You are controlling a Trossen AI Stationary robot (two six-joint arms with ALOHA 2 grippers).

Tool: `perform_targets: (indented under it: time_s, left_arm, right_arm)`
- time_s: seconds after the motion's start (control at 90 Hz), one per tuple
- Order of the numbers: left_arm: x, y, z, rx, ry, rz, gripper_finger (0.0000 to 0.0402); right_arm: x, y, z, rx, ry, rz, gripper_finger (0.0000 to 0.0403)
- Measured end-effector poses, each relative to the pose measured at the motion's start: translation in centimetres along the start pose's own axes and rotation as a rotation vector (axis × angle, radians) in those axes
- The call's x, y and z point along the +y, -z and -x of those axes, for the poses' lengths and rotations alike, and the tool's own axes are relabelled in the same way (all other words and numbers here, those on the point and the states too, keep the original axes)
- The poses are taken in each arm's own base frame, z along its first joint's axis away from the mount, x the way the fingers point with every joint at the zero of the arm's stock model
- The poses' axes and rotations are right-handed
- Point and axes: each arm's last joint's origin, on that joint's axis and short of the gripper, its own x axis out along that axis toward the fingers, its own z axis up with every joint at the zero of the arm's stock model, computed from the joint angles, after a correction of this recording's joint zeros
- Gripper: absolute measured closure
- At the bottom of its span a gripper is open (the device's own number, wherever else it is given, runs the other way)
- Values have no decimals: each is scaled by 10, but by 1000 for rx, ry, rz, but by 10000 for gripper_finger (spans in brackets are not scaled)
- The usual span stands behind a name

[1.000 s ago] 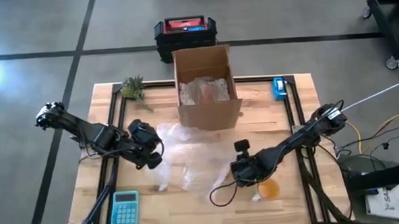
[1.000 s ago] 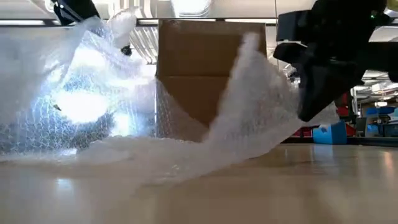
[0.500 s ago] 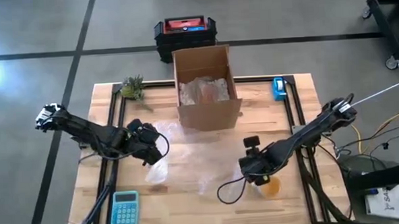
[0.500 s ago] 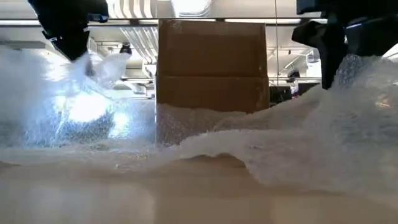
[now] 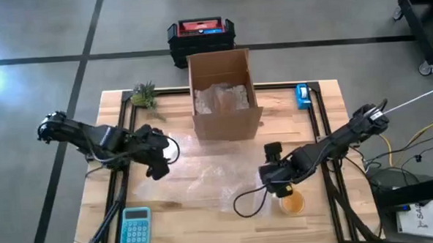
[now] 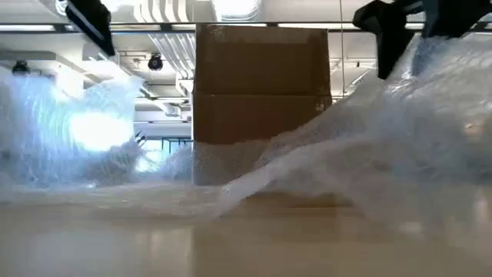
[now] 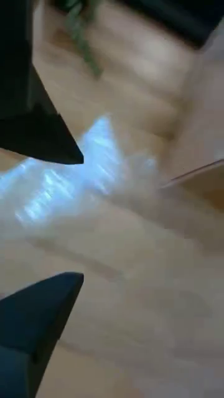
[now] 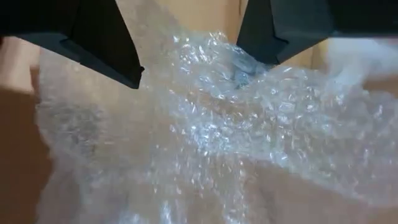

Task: Wrap mug
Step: Wrap the yellow mug with bubble wrap

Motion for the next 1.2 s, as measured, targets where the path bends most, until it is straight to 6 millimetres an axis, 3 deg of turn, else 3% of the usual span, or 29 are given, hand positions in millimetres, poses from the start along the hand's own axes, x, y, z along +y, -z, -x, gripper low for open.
perform_targets:
  time_s: [0.122, 0.278, 0.467, 0.689, 0.9, 1.2]
  left_arm:
    - [-8, -5, -8, -82, 25, 11, 102]
    - [-28, 6, -50, -108, 104, 18, 109]
    - [-44, 43, -117, -20, 167, 45, 133]
    - [-38, 93, -170, 204, 80, 116, 175]
    - [-36, 107, -184, 263, 42, 159, 209]
    - [-40, 95, -173, 231, 103, 149, 235]
  right_arm:
    - [-9, 0, 7, 35, 12, -91, 160]
    - [-10, -2, 7, 18, 7, -145, 166]
    - [-9, 1, 3, 62, -41, -141, 177]
    - [-6, 11, 8, 204, -198, -227, 183]
    - [17, 26, 22, 267, -285, -292, 171]
    - [49, 39, 31, 266, -260, -352, 171]
